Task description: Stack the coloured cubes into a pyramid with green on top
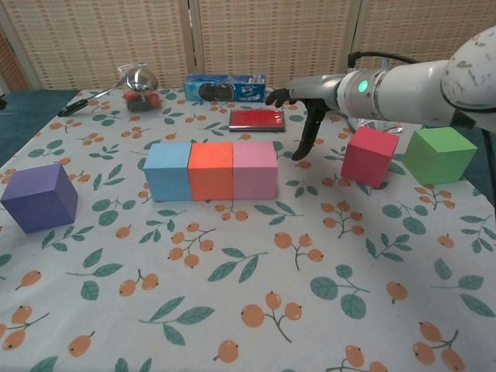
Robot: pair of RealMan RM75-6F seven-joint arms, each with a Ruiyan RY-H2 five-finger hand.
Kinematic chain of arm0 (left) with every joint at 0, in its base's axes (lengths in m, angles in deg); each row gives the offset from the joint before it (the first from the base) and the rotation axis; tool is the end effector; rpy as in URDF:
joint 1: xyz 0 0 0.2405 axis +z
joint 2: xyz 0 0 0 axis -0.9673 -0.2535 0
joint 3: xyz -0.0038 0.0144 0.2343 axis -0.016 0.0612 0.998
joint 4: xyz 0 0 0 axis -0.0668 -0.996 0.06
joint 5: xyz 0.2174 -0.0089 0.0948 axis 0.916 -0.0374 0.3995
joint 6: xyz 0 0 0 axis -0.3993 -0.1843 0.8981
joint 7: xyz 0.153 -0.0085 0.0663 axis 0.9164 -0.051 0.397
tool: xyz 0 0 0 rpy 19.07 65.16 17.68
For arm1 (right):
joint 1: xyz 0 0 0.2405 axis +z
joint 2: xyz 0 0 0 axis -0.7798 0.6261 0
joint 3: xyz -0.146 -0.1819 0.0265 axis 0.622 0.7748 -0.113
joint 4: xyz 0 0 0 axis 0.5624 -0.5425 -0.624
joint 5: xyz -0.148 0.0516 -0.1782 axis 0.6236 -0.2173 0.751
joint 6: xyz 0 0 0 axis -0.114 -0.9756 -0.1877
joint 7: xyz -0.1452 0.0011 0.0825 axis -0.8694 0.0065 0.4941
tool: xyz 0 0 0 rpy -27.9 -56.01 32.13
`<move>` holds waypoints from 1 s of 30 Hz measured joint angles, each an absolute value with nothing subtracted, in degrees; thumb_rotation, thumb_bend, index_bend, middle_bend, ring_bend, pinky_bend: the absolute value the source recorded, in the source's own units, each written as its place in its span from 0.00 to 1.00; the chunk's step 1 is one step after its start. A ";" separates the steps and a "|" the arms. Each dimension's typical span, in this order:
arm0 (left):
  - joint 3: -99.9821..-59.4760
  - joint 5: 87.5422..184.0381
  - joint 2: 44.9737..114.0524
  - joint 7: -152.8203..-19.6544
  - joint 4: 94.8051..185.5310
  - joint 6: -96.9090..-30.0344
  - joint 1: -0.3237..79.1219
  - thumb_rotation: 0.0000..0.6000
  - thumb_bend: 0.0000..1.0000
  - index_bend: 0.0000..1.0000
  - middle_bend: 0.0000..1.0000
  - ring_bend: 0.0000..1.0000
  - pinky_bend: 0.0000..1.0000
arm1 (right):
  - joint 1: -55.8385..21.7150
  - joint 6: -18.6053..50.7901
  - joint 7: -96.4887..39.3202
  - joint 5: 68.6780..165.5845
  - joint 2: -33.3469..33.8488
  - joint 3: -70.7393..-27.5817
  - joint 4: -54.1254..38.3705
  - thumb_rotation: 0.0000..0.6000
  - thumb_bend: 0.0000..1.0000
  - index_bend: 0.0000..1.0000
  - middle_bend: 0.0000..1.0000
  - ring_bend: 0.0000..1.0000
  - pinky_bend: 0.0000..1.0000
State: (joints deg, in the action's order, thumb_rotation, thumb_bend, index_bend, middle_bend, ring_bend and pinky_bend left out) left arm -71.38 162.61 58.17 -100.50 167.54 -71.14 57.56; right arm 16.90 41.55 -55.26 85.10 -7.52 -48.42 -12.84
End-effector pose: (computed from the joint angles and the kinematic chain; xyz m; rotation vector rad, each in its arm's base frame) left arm -0.2404 0.2428 0.0783 -1.6073 -1.2296 -1.1092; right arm -0.0680 -0.4493 -0.0676 1.9116 -1.0399 0.7121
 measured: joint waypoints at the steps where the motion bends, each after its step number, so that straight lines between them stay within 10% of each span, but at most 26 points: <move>1: -71.36 162.51 58.16 -100.54 167.49 -71.09 57.61 1.00 0.31 0.07 0.01 0.00 0.06 | 17.02 41.93 -54.81 85.51 -8.57 -48.58 -14.27 1.00 0.02 0.00 0.03 0.00 0.00; 30: -72.43 161.43 58.22 -98.73 165.28 -67.37 55.33 1.00 0.31 0.07 0.01 0.00 0.06 | 14.75 39.80 -52.64 90.44 -5.62 -49.25 -8.21 1.00 0.02 0.00 0.03 0.00 0.00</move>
State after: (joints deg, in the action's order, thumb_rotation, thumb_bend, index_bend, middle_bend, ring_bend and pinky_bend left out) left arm -72.43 161.43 58.22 -98.73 165.28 -67.37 55.33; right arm 14.75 39.80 -52.64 90.44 -5.62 -49.25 -8.21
